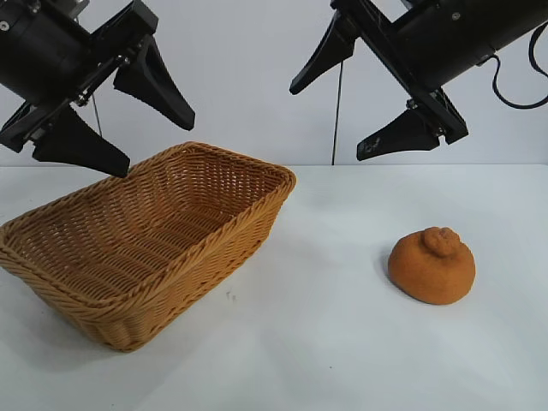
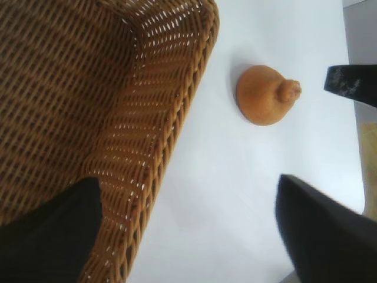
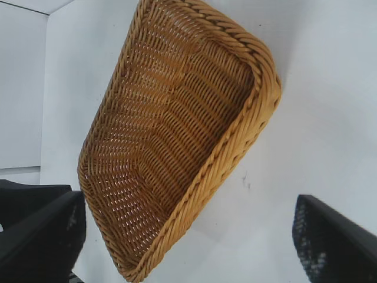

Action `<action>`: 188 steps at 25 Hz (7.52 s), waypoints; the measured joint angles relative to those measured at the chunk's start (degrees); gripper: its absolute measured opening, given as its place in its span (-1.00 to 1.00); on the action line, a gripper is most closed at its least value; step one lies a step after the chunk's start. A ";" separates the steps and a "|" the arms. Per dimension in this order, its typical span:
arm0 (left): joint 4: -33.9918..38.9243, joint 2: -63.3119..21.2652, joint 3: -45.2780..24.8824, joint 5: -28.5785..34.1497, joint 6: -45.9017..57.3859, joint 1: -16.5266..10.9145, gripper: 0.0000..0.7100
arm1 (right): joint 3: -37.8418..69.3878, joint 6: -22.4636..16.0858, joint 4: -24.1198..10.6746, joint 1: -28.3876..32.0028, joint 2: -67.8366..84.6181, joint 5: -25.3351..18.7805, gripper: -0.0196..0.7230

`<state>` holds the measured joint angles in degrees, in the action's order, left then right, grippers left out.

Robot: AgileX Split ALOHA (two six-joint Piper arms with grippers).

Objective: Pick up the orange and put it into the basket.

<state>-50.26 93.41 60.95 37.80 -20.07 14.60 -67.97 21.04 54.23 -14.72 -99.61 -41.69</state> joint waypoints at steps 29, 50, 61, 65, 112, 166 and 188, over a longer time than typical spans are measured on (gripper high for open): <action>5.31 -2.33 0.00 -0.62 6.00 -3.15 0.62 | 0.00 0.00 -0.06 0.00 0.00 0.00 0.81; 31.63 -4.33 -9.82 3.66 57.06 -8.44 0.62 | 0.00 0.00 -0.06 0.00 0.00 0.11 0.81; 28.25 -4.10 -10.28 -2.92 55.38 -8.44 0.62 | 0.00 0.00 -0.06 0.00 0.00 0.32 0.81; 28.15 -3.08 -11.20 -4.45 55.99 -8.44 0.62 | 0.00 0.00 -0.17 0.00 0.00 0.33 0.81; 29.59 23.54 24.89 18.68 35.02 -5.86 -0.75 | 0.00 0.00 -0.77 0.00 0.00 0.05 0.81; 47.97 20.34 37.64 31.59 20.54 -15.83 0.66 | 0.00 0.00 -0.77 0.00 0.00 -0.16 0.81; 47.51 -33.23 -13.65 30.23 17.52 -15.48 0.66 | 0.00 0.00 -0.84 0.00 0.00 -0.31 0.81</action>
<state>-2.75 60.18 47.31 68.04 -2.56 -0.89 -67.97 21.04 53.39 -14.72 -99.61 -42.00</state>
